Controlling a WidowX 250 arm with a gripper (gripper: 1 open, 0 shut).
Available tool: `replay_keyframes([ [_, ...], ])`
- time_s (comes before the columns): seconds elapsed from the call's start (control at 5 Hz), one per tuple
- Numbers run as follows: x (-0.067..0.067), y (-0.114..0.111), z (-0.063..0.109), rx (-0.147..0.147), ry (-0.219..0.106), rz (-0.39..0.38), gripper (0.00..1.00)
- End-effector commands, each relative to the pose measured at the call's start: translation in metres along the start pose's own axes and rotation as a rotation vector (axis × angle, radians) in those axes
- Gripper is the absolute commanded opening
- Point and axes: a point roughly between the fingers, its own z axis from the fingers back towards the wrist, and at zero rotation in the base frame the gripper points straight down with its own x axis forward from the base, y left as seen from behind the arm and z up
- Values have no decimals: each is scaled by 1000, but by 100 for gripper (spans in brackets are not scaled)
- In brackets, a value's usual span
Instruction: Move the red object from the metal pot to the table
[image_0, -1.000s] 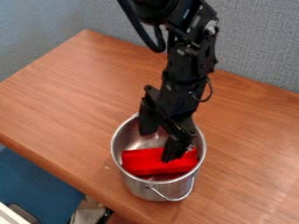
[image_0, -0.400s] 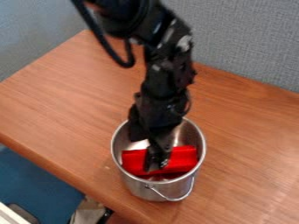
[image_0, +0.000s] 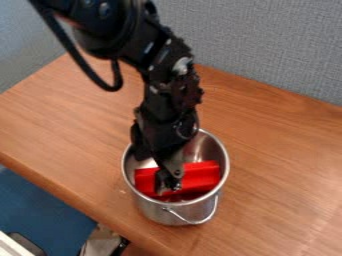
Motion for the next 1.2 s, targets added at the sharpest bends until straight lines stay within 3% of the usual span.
replay_keyframes([
  [0.0,-2,-5,-1,11,14,5,100],
  [0.2,-4,-19,-2,-1,42,-11,100],
  [0.6,-15,-24,33,59,6,5,100],
  [1.0,-28,-28,27,40,12,56,100],
])
